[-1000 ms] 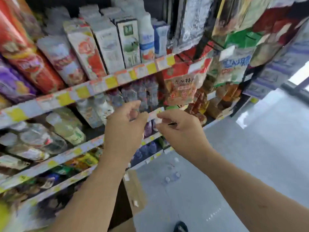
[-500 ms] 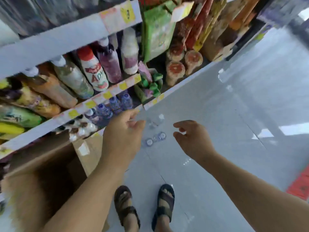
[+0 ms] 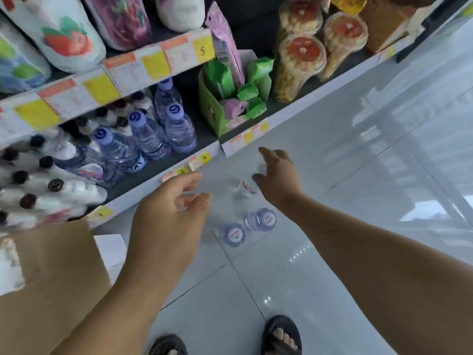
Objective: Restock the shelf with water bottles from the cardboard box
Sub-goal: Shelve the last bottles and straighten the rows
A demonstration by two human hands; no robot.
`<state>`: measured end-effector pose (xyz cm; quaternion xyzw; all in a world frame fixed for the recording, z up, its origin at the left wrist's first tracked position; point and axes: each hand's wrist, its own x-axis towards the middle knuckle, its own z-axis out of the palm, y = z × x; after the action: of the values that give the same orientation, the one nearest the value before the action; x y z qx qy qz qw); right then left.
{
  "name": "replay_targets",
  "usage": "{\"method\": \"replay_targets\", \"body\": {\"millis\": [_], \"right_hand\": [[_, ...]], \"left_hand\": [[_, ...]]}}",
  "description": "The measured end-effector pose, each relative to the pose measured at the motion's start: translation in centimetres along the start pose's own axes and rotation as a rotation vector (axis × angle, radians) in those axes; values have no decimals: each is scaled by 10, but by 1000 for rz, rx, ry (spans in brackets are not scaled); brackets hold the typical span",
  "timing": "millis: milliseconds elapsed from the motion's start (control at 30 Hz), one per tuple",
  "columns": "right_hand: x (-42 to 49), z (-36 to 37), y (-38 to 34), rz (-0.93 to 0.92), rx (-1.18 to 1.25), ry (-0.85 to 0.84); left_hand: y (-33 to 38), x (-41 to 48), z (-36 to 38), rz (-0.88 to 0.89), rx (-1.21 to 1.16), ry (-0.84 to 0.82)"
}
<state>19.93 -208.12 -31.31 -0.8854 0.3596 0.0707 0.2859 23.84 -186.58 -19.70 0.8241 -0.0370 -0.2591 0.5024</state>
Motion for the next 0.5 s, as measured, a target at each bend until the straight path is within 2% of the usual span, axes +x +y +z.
{"method": "replay_targets", "body": {"millis": [100, 267, 400, 500], "right_hand": [[16, 14, 7, -8, -78, -27], [2, 1, 8, -56, -83, 45], [-34, -49, -21, -137, -3, 114], [-75, -114, -61, -219, 63, 163]], "left_hand": [[-10, 15, 6, 20, -4, 11], [-6, 17, 7, 27, -25, -14], [29, -4, -3, 47, -39, -34], [72, -30, -20, 76, -48, -60]]}}
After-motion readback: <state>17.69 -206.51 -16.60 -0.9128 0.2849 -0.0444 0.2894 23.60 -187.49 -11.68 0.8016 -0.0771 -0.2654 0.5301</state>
